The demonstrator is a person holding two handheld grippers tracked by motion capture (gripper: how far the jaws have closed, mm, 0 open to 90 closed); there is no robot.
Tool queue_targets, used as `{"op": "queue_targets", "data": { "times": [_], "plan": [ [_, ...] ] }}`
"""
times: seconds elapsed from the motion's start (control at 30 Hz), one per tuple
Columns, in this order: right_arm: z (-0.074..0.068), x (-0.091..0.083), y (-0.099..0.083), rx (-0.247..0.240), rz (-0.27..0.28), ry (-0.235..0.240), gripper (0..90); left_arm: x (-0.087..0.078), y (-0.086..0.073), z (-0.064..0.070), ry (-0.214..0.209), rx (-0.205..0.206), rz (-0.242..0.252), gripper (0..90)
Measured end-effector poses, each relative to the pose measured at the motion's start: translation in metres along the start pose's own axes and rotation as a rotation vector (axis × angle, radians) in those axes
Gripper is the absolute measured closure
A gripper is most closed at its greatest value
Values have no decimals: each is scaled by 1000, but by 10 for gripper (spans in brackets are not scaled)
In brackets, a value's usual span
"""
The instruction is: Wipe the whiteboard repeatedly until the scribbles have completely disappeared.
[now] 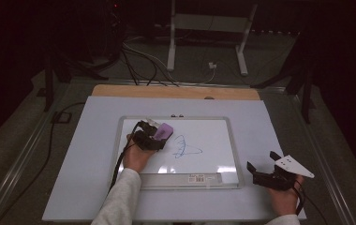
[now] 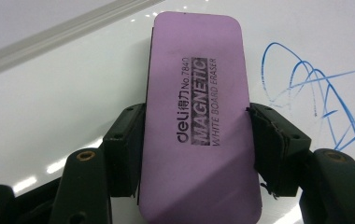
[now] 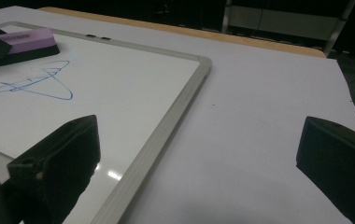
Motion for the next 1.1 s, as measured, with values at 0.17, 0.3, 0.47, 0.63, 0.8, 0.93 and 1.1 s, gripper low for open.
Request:
{"op": "queue_targets", "data": {
  "times": [0.17,0.3,0.47,0.63,0.8,0.93,1.1],
  "plan": [
    [-1,1,0,-7,-3,1,0,0,-1,23,-61,74,-6,419],
    [-1,1,0,-5,-2,1,0,-1,-4,50,-175,152,-22,418],
    [1,-1,0,2,2,-3,0,-1,-2,46,-131,165,-29,419],
    [1,-1,0,0,4,-3,0,2,5,15,20,94,-35,419],
    [1,-1,0,2,1,-3,0,3,7,9,42,53,-36,419],
    [0,0,0,-4,-2,0,0,4,6,31,-60,131,-38,419],
    [0,0,0,-1,0,-1,0,0,-3,66,-262,252,-57,418]
  ]
}}
Point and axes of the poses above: each handheld gripper's, and its own axes: x roughly forward along the jaws, y roughly out of its top, z roughly to its right, the point moved 9 cm from there along x, roughly forward along the jaws, and after that the axes turned 1 degree about -x, right-handed, at the moved point
